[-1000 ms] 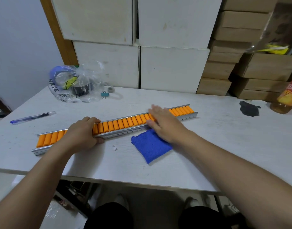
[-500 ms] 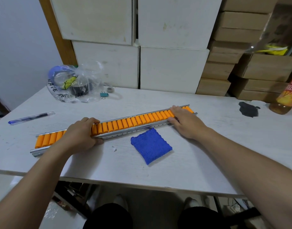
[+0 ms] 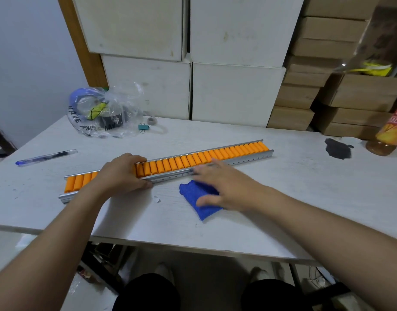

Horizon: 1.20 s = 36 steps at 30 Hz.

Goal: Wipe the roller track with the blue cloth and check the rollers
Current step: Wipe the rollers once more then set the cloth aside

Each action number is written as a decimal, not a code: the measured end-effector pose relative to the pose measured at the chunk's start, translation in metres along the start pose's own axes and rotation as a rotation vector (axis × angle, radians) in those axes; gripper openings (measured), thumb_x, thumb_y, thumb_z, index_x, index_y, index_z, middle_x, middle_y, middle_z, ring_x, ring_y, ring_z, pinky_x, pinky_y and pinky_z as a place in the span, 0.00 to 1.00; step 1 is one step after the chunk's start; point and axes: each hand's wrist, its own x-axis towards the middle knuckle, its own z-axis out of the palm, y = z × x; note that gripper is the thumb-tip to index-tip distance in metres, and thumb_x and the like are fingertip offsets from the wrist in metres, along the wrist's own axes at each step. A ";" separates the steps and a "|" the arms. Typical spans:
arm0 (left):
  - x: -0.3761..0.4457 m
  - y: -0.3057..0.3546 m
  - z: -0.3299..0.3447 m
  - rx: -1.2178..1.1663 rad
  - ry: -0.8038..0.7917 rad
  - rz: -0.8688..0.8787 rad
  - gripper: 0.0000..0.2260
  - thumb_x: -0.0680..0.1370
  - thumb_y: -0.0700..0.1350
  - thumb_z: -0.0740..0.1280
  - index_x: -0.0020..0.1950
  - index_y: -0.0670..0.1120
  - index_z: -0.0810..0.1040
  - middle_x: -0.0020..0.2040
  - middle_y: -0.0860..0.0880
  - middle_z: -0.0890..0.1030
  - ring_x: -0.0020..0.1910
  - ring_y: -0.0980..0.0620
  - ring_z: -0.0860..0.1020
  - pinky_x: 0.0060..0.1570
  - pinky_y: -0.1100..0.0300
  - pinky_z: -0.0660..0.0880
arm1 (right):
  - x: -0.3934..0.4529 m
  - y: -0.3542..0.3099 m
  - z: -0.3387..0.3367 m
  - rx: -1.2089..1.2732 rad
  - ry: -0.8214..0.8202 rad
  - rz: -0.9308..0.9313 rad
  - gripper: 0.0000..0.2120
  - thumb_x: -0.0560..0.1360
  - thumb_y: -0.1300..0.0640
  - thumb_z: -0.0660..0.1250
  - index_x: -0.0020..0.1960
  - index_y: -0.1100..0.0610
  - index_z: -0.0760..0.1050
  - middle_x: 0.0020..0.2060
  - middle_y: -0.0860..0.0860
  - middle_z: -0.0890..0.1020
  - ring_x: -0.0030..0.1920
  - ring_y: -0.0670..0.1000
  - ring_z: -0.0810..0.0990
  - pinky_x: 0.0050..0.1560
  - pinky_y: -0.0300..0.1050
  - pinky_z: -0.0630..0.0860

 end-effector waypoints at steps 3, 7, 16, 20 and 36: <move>0.009 0.012 0.006 0.018 0.014 0.024 0.34 0.66 0.59 0.74 0.69 0.53 0.69 0.62 0.48 0.74 0.61 0.46 0.73 0.59 0.50 0.71 | 0.002 -0.015 0.005 -0.077 -0.098 -0.091 0.42 0.69 0.30 0.62 0.75 0.52 0.61 0.77 0.49 0.58 0.77 0.45 0.52 0.74 0.42 0.34; 0.020 0.023 0.011 0.066 -0.001 0.053 0.34 0.67 0.61 0.72 0.70 0.53 0.67 0.63 0.48 0.74 0.62 0.46 0.72 0.59 0.50 0.70 | -0.002 -0.015 0.010 -0.069 -0.163 -0.063 0.45 0.68 0.29 0.63 0.77 0.51 0.56 0.77 0.49 0.58 0.76 0.47 0.54 0.77 0.46 0.42; -0.018 -0.021 0.013 0.141 0.285 0.081 0.41 0.64 0.70 0.68 0.72 0.51 0.65 0.72 0.47 0.68 0.73 0.49 0.62 0.75 0.48 0.44 | -0.016 -0.008 0.012 0.016 -0.155 0.038 0.37 0.74 0.34 0.57 0.77 0.47 0.52 0.78 0.43 0.53 0.75 0.46 0.57 0.71 0.44 0.58; -0.039 -0.054 0.006 0.073 0.379 -0.049 0.44 0.62 0.71 0.69 0.72 0.52 0.65 0.72 0.42 0.65 0.72 0.42 0.61 0.72 0.44 0.52 | -0.017 -0.006 0.015 0.020 -0.107 0.107 0.30 0.77 0.38 0.57 0.76 0.47 0.57 0.75 0.43 0.62 0.72 0.48 0.65 0.68 0.45 0.65; -0.055 -0.081 0.005 -0.519 0.324 -0.261 0.46 0.63 0.57 0.76 0.74 0.49 0.56 0.60 0.52 0.75 0.61 0.49 0.75 0.58 0.49 0.72 | 0.166 -0.158 0.017 0.408 0.289 -0.033 0.12 0.79 0.53 0.58 0.59 0.58 0.71 0.50 0.57 0.78 0.49 0.58 0.74 0.52 0.54 0.70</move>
